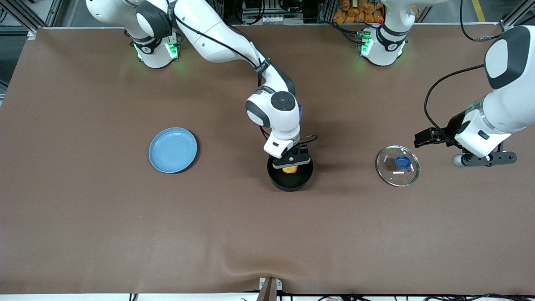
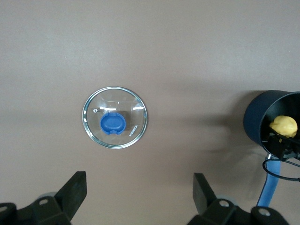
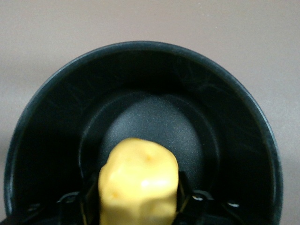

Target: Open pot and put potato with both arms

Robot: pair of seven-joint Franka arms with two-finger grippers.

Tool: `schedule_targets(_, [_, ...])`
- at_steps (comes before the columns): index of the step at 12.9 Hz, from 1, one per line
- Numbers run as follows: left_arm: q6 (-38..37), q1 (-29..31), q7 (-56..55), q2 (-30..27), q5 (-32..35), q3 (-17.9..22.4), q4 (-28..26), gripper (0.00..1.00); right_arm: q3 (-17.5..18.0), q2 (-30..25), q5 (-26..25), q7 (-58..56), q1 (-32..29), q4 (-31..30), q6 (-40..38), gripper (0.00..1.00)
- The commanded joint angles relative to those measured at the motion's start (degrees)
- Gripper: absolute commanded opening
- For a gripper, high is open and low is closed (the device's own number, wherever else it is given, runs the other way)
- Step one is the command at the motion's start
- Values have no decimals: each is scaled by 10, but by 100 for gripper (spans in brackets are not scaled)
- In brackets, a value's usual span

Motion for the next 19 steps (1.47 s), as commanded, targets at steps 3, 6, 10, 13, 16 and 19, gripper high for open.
schedule_targets(3, [-14,-1,21,4,-11,-2,12,100,-1,12,8,17,-2,22,0,100])
schedule_targets(6, [-14,-1,21,3,-11,-3,12,100,-1,10,8,18,-3,23,0,100])
schedule_targets(10, [-19,1,21,0,-12,-3,13,100,-1,-39,15,11,-12,16,-13,100])
schedule_targets(13, [-24,0,14,-4,-12,-4,15,100,1,-99,40,8,-22,8,-95,100])
schedule_targets(16, [-44,2,12,-18,-13,-8,17,100,13,-183,42,1,-54,4,-197,100])
schedule_targets(19, [-69,7,11,-45,-12,-2,18,100,47,-294,39,-5,-122,-33,-306,100])
